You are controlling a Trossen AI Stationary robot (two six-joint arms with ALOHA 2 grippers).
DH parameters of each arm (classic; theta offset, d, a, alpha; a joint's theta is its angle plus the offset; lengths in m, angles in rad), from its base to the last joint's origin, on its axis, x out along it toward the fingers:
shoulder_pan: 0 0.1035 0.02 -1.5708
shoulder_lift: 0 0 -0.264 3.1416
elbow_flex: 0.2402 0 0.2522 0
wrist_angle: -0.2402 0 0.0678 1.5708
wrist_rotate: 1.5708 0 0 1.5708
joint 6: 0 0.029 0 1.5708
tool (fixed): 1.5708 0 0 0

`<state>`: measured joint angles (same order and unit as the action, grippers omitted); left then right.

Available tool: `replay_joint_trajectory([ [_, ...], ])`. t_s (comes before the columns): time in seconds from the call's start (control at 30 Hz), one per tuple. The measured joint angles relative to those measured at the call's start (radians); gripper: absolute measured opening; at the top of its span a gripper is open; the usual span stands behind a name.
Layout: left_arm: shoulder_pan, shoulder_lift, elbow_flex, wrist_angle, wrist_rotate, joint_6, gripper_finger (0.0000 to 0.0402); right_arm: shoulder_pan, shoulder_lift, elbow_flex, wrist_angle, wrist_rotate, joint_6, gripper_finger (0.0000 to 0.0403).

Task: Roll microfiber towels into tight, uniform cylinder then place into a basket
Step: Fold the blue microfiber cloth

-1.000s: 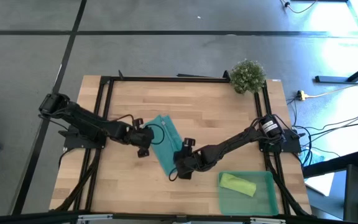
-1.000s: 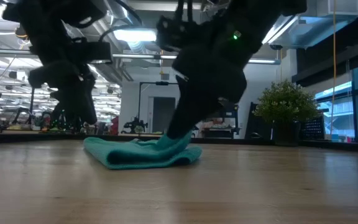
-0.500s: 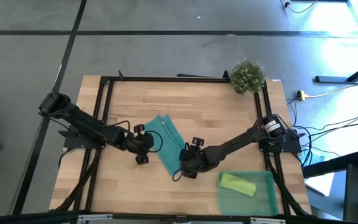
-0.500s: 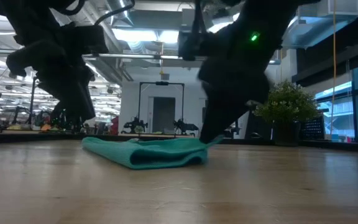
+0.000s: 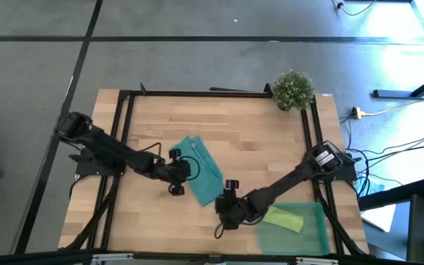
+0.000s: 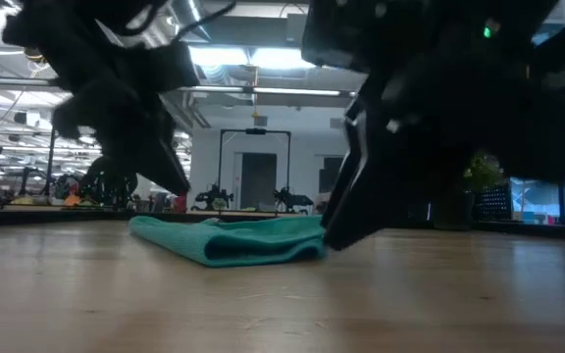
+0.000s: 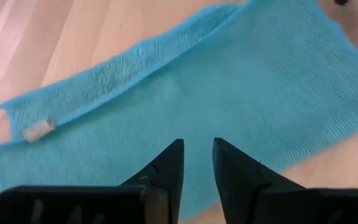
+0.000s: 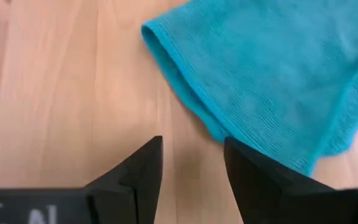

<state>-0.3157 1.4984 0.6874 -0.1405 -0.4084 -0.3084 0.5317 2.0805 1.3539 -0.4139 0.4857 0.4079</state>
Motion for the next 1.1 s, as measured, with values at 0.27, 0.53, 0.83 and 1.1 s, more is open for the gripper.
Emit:
replay_joint_trajectory([
  [0.27,0.051,0.122,0.000,0.060,0.022,0.027,0.0080,0.004,0.057,-0.001,0.015,0.204,-0.021,0.0172],
  [0.53,0.065,0.165,0.004,0.067,0.071,0.031,0.0080,0.002,0.061,-0.001,-0.004,0.292,-0.020,0.0172],
  [0.83,0.065,0.162,0.007,-0.030,0.124,0.030,0.0080,0.006,0.061,-0.001,-0.072,0.249,0.008,0.0172],
  [1.1,0.061,0.163,0.006,-0.031,0.130,0.031,0.0080,0.006,0.061,-0.001,-0.125,0.272,0.010,0.0172],
])
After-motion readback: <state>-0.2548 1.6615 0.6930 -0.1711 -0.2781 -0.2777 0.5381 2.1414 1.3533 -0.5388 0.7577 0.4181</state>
